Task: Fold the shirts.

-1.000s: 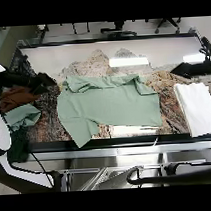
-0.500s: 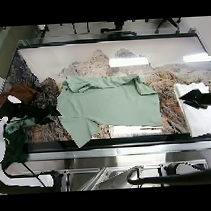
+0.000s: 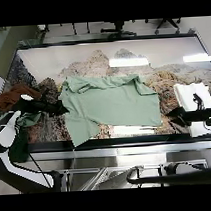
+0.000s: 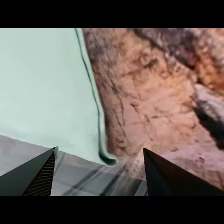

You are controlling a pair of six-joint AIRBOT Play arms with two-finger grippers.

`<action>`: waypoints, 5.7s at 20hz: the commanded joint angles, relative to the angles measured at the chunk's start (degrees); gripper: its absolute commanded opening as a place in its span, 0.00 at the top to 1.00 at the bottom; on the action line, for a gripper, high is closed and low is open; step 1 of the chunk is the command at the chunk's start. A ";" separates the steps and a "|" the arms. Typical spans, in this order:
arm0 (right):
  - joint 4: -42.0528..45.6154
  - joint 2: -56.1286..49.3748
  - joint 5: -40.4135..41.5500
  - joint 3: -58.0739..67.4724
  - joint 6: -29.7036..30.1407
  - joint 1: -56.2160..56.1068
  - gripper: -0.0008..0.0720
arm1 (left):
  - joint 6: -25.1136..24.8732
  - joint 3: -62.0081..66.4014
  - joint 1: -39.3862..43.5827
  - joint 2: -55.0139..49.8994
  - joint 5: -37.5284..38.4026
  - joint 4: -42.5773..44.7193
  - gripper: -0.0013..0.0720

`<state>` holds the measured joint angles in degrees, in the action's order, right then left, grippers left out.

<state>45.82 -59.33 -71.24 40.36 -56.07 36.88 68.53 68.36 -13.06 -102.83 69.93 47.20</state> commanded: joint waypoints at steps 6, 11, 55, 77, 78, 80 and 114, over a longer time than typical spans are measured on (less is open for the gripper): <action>-10.82 -6.82 -0.26 3.61 5.95 -14.01 0.96 | -4.39 1.92 0.28 5.68 4.13 -4.96 0.97; -16.94 8.96 -5.51 33.31 2.47 -14.45 0.96 | -8.59 13.18 -0.87 27.06 12.79 -25.20 0.97; 8.20 -29.46 2.51 47.54 -1.92 -26.82 0.97 | -0.94 41.64 2.38 -13.14 6.64 10.01 0.96; 16.50 4.48 -3.30 18.62 -14.47 -8.94 0.49 | 12.07 -12.39 -9.75 30.60 15.74 11.80 0.34; 15.74 5.62 -1.84 14.99 -14.49 -7.72 0.49 | 12.07 -19.45 -11.69 35.39 13.44 11.87 0.34; 12.07 6.19 -0.15 9.70 -14.10 -7.08 0.48 | 12.07 -30.58 -14.14 41.99 11.15 11.78 0.31; 7.02 10.10 -0.70 2.97 -13.66 -17.20 0.96 | 7.28 -15.61 -5.57 47.80 16.37 5.46 0.96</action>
<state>47.75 -55.13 -69.47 40.29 -64.05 17.56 74.30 51.46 -17.82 -60.12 80.68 51.57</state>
